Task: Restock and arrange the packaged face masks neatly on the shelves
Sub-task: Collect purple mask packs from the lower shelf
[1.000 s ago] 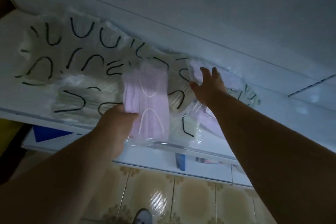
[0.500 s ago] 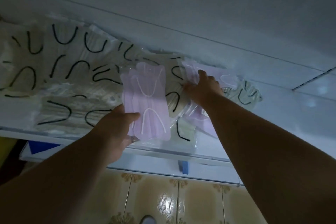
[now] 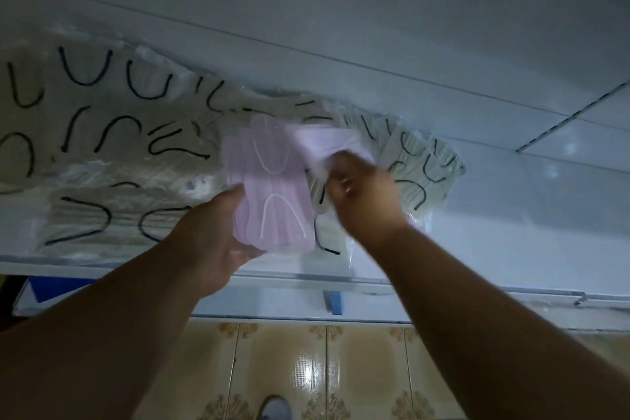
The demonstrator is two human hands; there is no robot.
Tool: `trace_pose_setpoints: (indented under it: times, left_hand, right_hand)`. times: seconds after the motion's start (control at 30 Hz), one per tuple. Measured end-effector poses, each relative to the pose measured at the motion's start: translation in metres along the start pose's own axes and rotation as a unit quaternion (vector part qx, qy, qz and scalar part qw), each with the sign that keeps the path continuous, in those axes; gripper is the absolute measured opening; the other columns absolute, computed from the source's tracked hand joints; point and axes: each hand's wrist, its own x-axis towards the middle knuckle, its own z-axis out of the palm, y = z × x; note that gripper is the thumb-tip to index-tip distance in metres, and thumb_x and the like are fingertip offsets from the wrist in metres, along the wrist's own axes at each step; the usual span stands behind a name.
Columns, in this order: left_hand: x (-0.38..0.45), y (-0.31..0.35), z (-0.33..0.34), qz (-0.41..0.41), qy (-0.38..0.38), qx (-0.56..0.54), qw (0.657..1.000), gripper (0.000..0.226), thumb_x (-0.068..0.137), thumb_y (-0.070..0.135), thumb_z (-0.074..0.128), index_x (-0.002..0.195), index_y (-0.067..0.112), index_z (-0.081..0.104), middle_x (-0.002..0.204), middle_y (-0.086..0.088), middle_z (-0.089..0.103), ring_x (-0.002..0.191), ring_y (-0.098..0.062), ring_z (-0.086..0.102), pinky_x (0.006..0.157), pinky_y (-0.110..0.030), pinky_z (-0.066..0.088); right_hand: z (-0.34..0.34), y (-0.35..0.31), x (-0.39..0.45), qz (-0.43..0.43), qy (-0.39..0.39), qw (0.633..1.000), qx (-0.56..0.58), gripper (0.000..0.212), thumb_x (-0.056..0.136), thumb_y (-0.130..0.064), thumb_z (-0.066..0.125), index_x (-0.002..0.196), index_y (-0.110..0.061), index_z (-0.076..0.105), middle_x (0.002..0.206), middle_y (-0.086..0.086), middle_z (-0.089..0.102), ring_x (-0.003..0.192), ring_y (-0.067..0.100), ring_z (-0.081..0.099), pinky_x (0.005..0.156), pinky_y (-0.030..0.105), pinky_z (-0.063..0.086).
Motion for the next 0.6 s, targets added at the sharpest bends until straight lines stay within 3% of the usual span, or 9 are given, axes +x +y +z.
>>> trace_pose_setpoints:
  times: [0.1,0.2,0.3,0.33,0.4,0.43,0.5,0.6]
  left_hand:
    - [-0.004,0.008,-0.008,-0.038,-0.135,-0.041,0.989,0.062,0.101,0.062,0.029,0.128,0.02,0.066,0.123,-0.011,0.071,0.105,-0.028,0.07,0.089,-0.047,0.053]
    - [-0.004,0.004,-0.013,-0.047,-0.11,0.015,0.993,0.036,0.103,0.027,0.045,0.128,0.009,0.065,0.113,-0.016,0.074,0.096,-0.032,0.073,0.081,-0.047,0.058]
    - [-0.009,-0.002,-0.014,-0.011,-0.027,0.065,0.997,0.028,0.096,-0.002,0.055,0.114,0.013,0.07,0.093,-0.009,0.078,0.076,-0.026,0.075,0.062,-0.042,0.062]
    - [-0.015,-0.002,-0.014,0.007,-0.017,0.071,0.997,0.028,0.094,-0.004,0.057,0.111,0.015,0.07,0.088,-0.005,0.078,0.072,-0.023,0.075,0.06,-0.041,0.062]
    - [-0.034,-0.004,-0.016,0.037,-0.026,0.086,0.995,0.029,0.092,-0.005,0.06,0.11,0.016,0.07,0.086,0.0,0.078,0.073,-0.019,0.075,0.063,-0.038,0.062]
    - [-0.047,-0.004,-0.017,0.054,-0.036,0.102,0.993,0.031,0.09,-0.005,0.063,0.112,0.015,0.07,0.09,-0.002,0.078,0.079,-0.021,0.076,0.068,-0.039,0.062]
    - [-0.075,-0.007,-0.024,0.082,-0.043,0.143,0.985,0.039,0.08,0.001,0.075,0.116,0.016,0.07,0.101,-0.006,0.078,0.093,-0.028,0.075,0.085,-0.05,0.059]
    - [-0.125,-0.008,-0.046,0.089,-0.061,0.168,0.98,0.048,0.068,0.029,0.082,0.115,0.025,0.07,0.107,-0.005,0.076,0.101,-0.03,0.073,0.094,-0.058,0.054]
  right_hand:
    - [0.012,-0.014,-0.039,-0.155,-0.098,0.982,0.051,0.02,0.076,0.001,0.062,0.09,-0.009,0.074,0.093,0.004,0.073,0.087,0.024,0.068,0.081,0.033,0.052]
    - [0.018,-0.016,-0.057,-0.161,-0.102,0.979,0.075,0.031,0.076,0.009,0.058,0.094,-0.011,0.076,0.111,0.004,0.072,0.111,0.018,0.062,0.102,0.018,0.043]
    - [0.013,-0.031,-0.07,0.043,-0.049,0.987,0.15,0.04,0.093,0.001,0.044,0.115,-0.021,0.071,0.128,-0.003,0.063,0.119,0.0,0.054,0.102,0.013,0.039]
    - [0.011,-0.041,-0.073,0.152,-0.019,0.968,0.199,0.034,0.1,-0.007,0.044,0.118,-0.025,0.067,0.125,-0.006,0.062,0.113,-0.002,0.056,0.098,0.017,0.044]
    - [0.006,-0.064,-0.08,0.334,0.007,0.888,0.315,0.024,0.098,-0.032,0.057,0.121,-0.029,0.059,0.115,-0.005,0.065,0.101,0.006,0.064,0.089,0.029,0.053]
    - [0.004,-0.077,-0.084,0.386,0.0,0.848,0.362,0.034,0.09,-0.041,0.066,0.12,-0.028,0.058,0.111,-0.001,0.068,0.096,0.013,0.068,0.087,0.036,0.057]
    - [0.0,-0.099,-0.1,0.417,-0.033,0.804,0.423,0.044,0.079,-0.039,0.078,0.115,-0.019,0.063,0.104,0.007,0.073,0.091,0.023,0.073,0.083,0.042,0.059]
    - [-0.017,-0.145,-0.133,0.415,-0.018,0.771,0.483,0.015,0.087,-0.012,0.075,0.102,-0.01,0.073,0.092,0.01,0.077,0.086,0.03,0.075,0.081,0.045,0.06]
